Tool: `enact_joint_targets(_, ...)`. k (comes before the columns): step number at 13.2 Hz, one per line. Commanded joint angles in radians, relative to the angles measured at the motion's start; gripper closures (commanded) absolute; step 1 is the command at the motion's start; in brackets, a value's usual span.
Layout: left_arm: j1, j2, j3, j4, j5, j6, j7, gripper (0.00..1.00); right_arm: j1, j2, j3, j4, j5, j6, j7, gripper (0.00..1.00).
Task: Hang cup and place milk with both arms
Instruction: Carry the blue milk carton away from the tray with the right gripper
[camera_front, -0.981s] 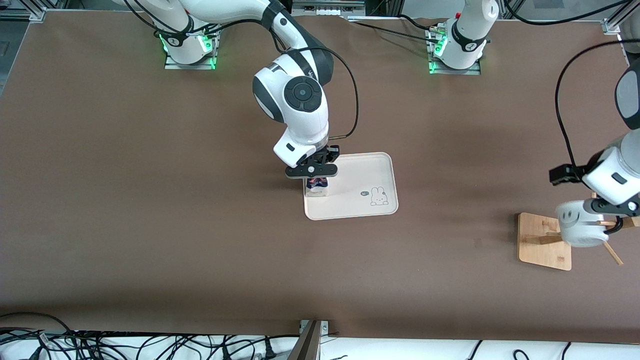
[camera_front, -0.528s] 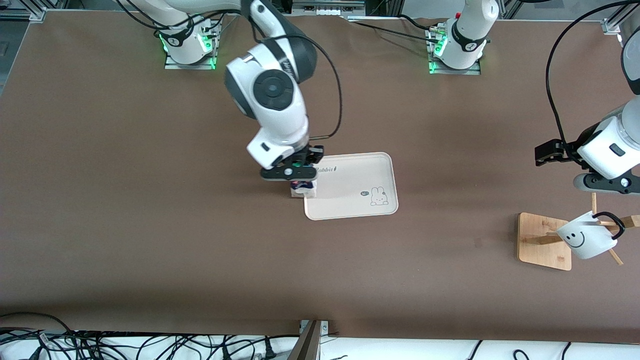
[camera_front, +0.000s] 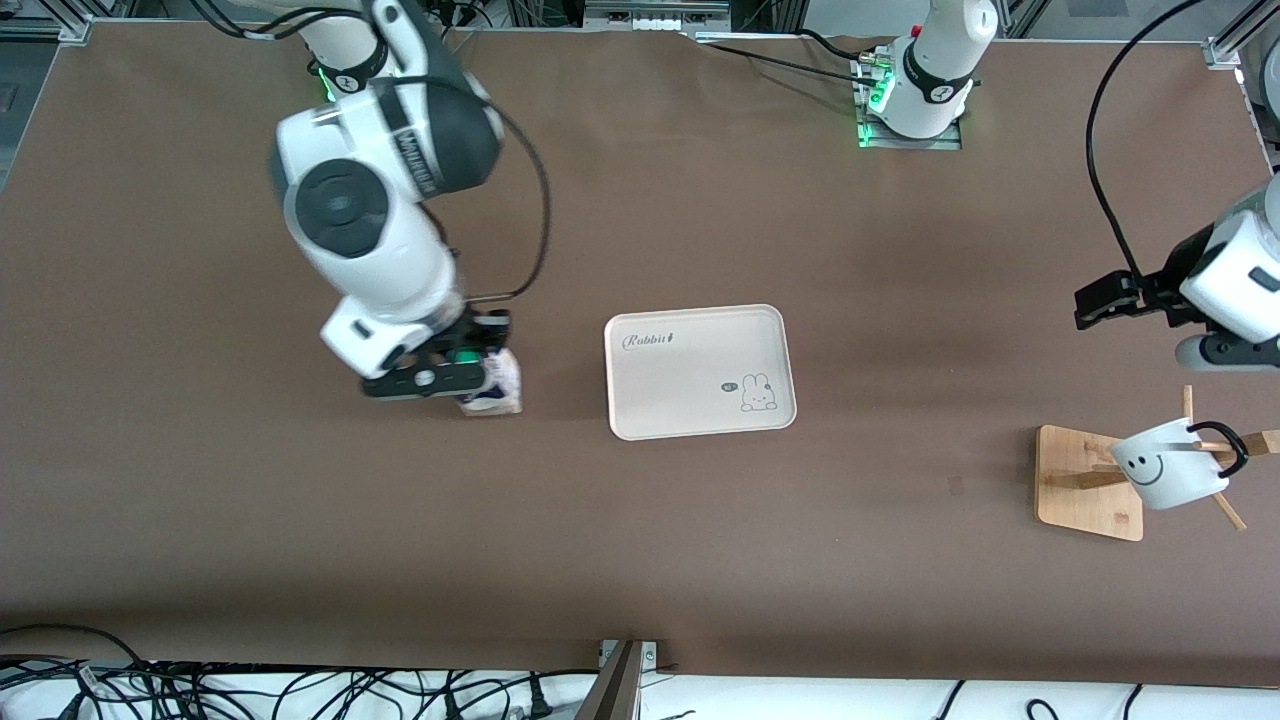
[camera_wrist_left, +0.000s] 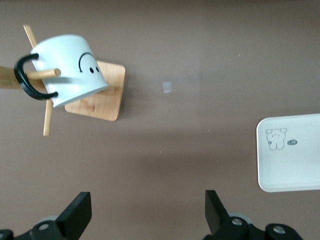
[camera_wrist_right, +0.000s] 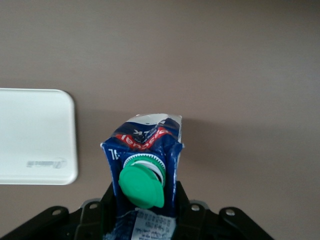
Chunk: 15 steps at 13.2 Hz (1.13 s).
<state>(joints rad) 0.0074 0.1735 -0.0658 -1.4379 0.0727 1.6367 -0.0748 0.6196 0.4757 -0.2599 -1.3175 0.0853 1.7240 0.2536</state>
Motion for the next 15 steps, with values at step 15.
enact_joint_targets(15,-0.047,-0.184,0.047,-0.279,-0.016,0.147,0.064,0.00,-0.012,-0.249,-0.288,-0.575,0.022,0.273,-0.369,0.54)
